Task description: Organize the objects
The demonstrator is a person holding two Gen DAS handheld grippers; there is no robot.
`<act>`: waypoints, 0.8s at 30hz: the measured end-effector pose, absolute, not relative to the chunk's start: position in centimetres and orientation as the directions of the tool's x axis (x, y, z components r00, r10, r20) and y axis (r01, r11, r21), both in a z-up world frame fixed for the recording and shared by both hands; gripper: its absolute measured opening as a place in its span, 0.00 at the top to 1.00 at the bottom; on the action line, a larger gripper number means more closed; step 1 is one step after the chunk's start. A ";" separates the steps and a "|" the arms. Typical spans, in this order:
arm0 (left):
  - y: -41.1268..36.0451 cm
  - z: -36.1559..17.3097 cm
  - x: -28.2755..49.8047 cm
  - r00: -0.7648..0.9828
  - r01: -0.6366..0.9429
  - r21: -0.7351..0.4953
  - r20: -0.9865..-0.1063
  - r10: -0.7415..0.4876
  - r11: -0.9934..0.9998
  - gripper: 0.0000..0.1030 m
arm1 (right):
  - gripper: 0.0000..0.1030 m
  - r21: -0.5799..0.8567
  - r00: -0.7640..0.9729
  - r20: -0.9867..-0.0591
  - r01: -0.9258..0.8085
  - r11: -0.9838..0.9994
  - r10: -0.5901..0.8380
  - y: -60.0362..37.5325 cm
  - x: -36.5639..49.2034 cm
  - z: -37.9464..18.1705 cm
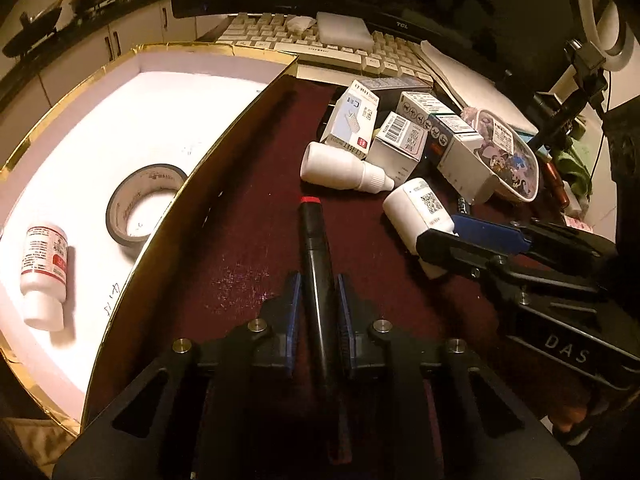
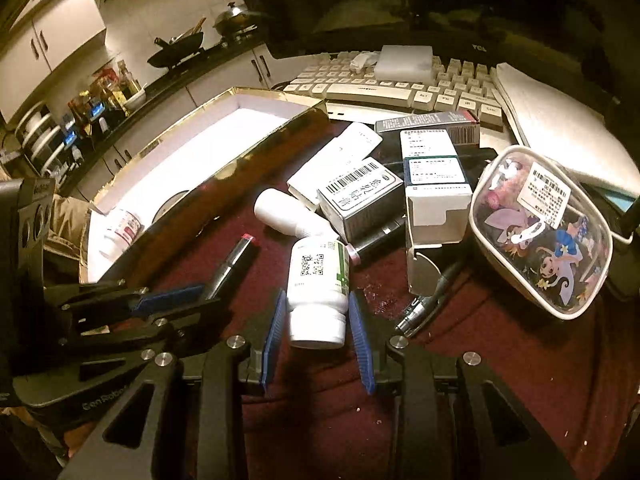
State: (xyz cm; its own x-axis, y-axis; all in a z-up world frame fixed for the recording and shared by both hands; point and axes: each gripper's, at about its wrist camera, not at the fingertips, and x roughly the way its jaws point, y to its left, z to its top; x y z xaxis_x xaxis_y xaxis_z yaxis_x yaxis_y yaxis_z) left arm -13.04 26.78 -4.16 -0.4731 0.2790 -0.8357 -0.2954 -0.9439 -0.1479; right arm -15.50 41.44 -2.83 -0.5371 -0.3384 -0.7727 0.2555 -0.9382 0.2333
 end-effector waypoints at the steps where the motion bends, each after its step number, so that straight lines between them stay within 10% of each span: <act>1: 26.8 -4.2 -12.9 -0.478 -0.305 -0.140 -0.833 0.278 -0.942 0.83 | 0.68 0.233 -0.537 -0.774 0.252 -0.939 -0.336 41.4 -15.5 -2.8; 24: 25.7 -4.5 -12.7 -0.496 -0.335 -0.188 -0.798 0.342 -0.923 0.83 | 0.68 0.260 -0.508 -0.804 0.166 -0.951 -0.308 41.2 -16.2 -3.7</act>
